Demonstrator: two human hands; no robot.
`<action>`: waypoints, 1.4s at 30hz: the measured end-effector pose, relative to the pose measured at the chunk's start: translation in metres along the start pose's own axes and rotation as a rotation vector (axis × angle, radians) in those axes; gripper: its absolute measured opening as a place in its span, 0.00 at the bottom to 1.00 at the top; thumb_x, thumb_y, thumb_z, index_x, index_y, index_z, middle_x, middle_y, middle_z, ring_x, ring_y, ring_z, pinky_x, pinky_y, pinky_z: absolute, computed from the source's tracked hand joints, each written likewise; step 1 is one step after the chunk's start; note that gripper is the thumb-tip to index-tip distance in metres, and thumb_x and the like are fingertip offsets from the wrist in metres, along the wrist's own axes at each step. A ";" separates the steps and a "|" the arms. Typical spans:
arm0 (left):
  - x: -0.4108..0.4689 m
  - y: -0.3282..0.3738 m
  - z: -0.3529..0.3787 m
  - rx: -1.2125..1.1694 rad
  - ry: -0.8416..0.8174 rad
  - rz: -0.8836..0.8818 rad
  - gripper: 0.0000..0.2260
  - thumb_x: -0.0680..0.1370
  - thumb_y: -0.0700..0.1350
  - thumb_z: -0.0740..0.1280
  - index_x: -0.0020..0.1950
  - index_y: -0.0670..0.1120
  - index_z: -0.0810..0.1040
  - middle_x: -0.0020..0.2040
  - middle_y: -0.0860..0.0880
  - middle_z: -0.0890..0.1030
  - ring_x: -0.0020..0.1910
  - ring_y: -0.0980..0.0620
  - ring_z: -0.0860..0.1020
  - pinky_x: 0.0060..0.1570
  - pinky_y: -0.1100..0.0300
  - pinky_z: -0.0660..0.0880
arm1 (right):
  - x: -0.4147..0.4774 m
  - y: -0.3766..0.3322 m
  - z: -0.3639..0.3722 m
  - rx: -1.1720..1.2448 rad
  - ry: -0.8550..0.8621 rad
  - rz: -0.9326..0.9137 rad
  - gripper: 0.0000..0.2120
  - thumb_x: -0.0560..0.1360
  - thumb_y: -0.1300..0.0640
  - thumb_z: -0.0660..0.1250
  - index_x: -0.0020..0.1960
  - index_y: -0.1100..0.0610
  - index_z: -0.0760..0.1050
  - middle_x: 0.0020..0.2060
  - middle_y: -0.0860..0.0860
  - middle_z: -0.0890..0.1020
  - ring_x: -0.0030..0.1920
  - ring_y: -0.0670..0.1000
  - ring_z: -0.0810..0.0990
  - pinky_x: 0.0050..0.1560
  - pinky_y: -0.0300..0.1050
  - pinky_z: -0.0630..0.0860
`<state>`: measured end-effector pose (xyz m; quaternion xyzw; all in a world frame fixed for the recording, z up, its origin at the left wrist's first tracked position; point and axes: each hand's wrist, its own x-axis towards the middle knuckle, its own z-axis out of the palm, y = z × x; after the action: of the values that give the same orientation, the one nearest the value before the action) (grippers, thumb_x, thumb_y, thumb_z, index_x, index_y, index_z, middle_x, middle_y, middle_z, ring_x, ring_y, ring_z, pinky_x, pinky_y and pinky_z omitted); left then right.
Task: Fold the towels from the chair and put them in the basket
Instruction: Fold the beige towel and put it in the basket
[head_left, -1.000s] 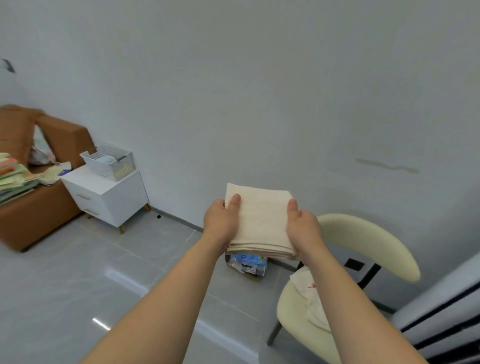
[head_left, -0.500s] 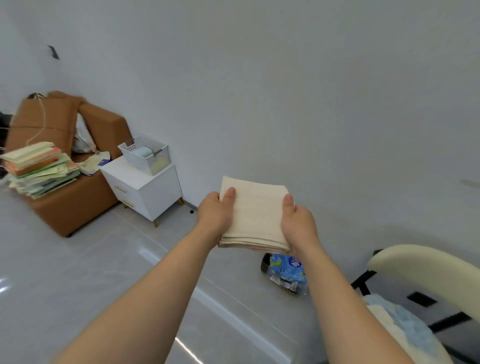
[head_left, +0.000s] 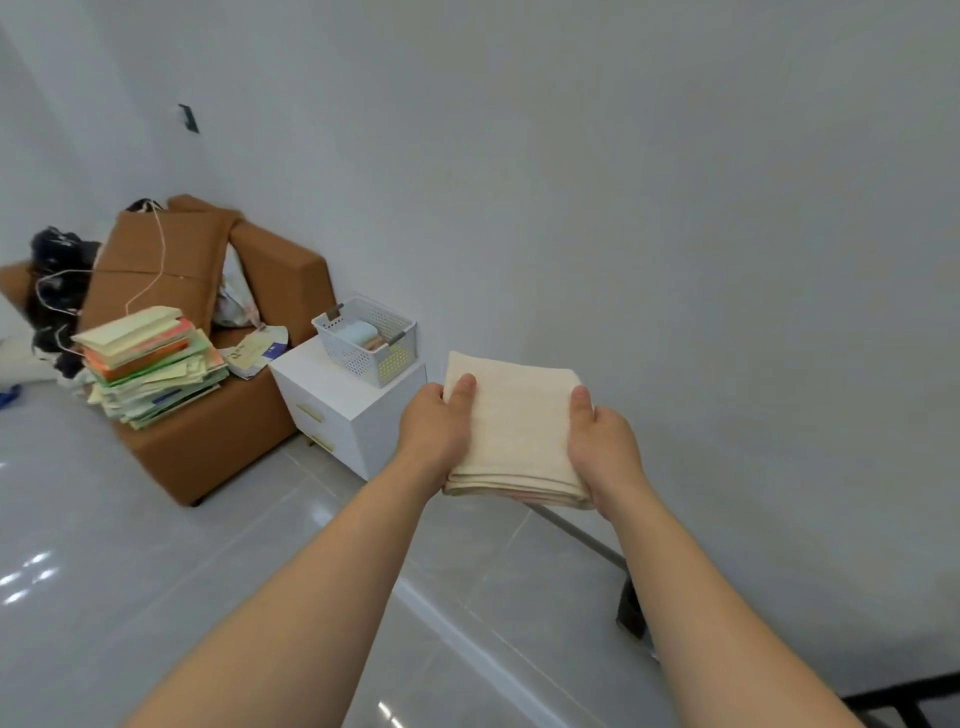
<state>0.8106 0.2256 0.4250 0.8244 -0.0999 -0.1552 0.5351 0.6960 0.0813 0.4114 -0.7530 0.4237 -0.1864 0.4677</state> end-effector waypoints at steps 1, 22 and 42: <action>0.019 -0.004 -0.015 0.003 -0.007 0.012 0.21 0.81 0.62 0.59 0.54 0.44 0.76 0.49 0.48 0.80 0.49 0.46 0.79 0.53 0.49 0.76 | 0.006 -0.011 0.020 -0.002 0.006 -0.002 0.31 0.83 0.38 0.49 0.53 0.64 0.77 0.51 0.59 0.81 0.51 0.60 0.78 0.49 0.48 0.72; 0.430 -0.086 -0.188 0.175 -0.181 -0.129 0.22 0.82 0.60 0.58 0.59 0.43 0.77 0.49 0.48 0.79 0.45 0.51 0.76 0.48 0.56 0.71 | 0.216 -0.144 0.386 -0.007 -0.055 0.252 0.33 0.84 0.39 0.48 0.62 0.66 0.76 0.60 0.62 0.80 0.60 0.61 0.78 0.54 0.46 0.71; 0.849 -0.121 -0.220 0.176 -0.852 -0.622 0.33 0.80 0.44 0.69 0.80 0.51 0.56 0.68 0.42 0.74 0.54 0.42 0.81 0.46 0.49 0.82 | 0.476 -0.252 0.610 0.151 -0.236 0.755 0.25 0.84 0.56 0.59 0.78 0.56 0.57 0.67 0.58 0.74 0.60 0.57 0.77 0.55 0.48 0.78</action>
<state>1.6816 0.1809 0.2708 0.7208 -0.0719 -0.6184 0.3048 1.4976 0.0794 0.2736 -0.5242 0.5990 0.0553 0.6028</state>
